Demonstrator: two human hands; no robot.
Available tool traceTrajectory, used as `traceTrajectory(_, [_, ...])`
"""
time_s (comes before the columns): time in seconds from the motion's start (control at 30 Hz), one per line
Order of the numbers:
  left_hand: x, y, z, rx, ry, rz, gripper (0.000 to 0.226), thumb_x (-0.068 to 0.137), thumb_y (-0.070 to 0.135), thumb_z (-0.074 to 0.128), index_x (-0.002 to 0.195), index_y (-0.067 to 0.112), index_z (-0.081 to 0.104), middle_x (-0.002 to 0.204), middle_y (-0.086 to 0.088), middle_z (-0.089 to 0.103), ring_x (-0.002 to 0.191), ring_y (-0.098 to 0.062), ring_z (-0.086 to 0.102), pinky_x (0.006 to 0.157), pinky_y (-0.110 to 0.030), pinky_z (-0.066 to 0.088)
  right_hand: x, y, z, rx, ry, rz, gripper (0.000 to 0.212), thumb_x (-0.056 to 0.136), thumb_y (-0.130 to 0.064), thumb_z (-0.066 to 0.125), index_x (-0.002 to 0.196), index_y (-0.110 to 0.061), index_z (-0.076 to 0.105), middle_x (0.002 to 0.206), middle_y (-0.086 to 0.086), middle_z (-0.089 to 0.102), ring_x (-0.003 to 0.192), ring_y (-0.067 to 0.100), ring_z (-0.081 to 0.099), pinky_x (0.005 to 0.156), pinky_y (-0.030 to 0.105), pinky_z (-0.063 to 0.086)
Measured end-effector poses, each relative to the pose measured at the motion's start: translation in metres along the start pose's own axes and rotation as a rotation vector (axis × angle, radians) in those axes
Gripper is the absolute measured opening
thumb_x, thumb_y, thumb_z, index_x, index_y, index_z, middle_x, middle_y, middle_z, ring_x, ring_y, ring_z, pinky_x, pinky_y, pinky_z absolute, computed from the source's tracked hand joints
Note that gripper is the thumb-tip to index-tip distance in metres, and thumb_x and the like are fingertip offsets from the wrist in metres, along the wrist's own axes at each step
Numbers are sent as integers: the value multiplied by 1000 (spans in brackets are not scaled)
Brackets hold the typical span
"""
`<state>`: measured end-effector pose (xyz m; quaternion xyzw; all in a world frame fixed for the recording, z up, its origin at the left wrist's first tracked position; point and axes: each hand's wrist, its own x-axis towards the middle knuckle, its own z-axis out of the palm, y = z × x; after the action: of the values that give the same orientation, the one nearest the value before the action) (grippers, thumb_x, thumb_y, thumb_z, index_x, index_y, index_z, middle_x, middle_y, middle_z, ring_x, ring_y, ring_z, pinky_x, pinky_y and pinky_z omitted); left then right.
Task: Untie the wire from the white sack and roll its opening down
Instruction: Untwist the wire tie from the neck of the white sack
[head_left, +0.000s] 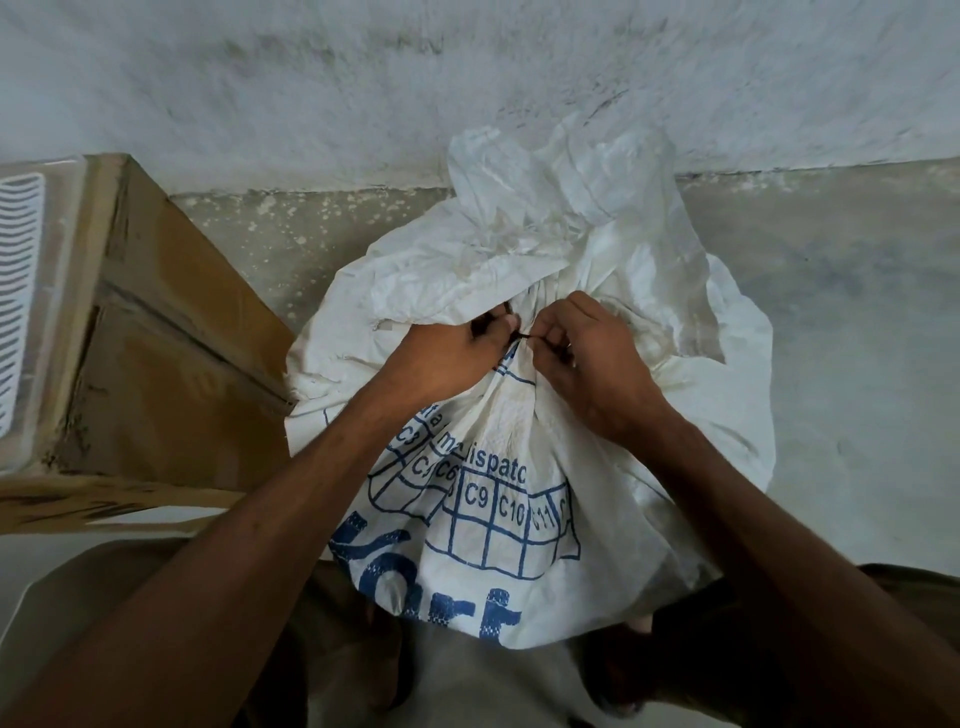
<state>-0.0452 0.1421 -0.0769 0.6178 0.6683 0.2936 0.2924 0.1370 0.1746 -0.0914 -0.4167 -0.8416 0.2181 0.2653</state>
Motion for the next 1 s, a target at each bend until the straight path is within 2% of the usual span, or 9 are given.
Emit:
traceTrajectory(0.1, [9, -10, 4, -221, -99, -188, 23, 97, 32, 63, 92, 10, 67, 78, 2, 68, 68, -3, 60, 72, -19, 48, 0, 0, 0, 0, -11, 14, 5, 89, -9, 65, 93, -11, 62, 88, -2, 54, 74, 14, 51, 70, 39, 49])
traceTrajectory(0.17, [11, -14, 1, -285, -156, -254, 17, 96, 30, 63, 95, 15, 70, 84, 3, 72, 75, -7, 66, 76, -26, 54, 0, 0, -1, 6, -12, 18, 5, 89, -8, 65, 93, -11, 63, 89, -1, 54, 74, 14, 52, 70, 39, 49])
traceTrajectory(0.27, [6, -13, -4, -150, -157, -83, 16, 93, 7, 57, 99, 7, 72, 90, -3, 72, 85, -8, 65, 83, -22, 52, 0, 0, -1, 8, -19, 25, 5, 88, -7, 64, 91, -11, 62, 89, 0, 55, 75, 15, 53, 71, 39, 49])
traceTrajectory(0.33, [0, -10, -2, -94, -91, 27, 17, 88, -4, 60, 99, 2, 72, 88, 5, 70, 83, -3, 64, 83, -13, 49, 0, 0, -1, 15, -19, 28, 4, 88, -7, 64, 90, -11, 62, 88, 1, 55, 75, 16, 52, 71, 38, 49])
traceTrajectory(0.47, [-4, -12, 6, -1, -23, 122, 15, 88, 0, 64, 99, 9, 71, 91, 4, 70, 85, -5, 64, 84, -8, 47, 1, -1, 1, 28, -19, 41, 4, 88, -7, 63, 89, -11, 62, 89, 1, 55, 76, 15, 52, 71, 35, 48])
traceTrajectory(0.6, [-6, -13, 13, 67, 13, 157, 12, 93, 11, 60, 101, 13, 69, 94, 0, 71, 87, -12, 67, 89, -32, 55, 0, 0, 1, 39, -20, 73, 3, 88, -8, 62, 89, -11, 62, 91, 1, 57, 79, 16, 54, 73, 32, 47])
traceTrajectory(0.7, [-5, -13, 14, 135, -9, 117, 23, 92, 30, 50, 100, 18, 68, 90, 0, 70, 82, -17, 68, 83, -40, 57, -1, 1, 1, 62, -16, 87, 4, 88, -7, 61, 89, -11, 61, 91, 0, 57, 80, 16, 54, 71, 28, 45])
traceTrajectory(0.83, [-8, -10, 9, 219, -23, 211, 31, 93, 30, 42, 102, 12, 65, 91, -3, 66, 84, -18, 65, 85, -34, 54, -1, 1, 3, 112, 28, 138, 6, 87, -6, 61, 86, -12, 61, 87, -3, 57, 80, 12, 51, 72, 20, 39])
traceTrajectory(1.0, [-7, -11, 10, 51, 4, 188, 17, 93, 14, 52, 104, 9, 63, 96, -3, 65, 89, -14, 63, 88, -28, 52, 2, 3, -4, 161, 1, 124, 6, 90, -5, 63, 92, -10, 66, 92, -2, 60, 84, 16, 58, 77, 32, 52])
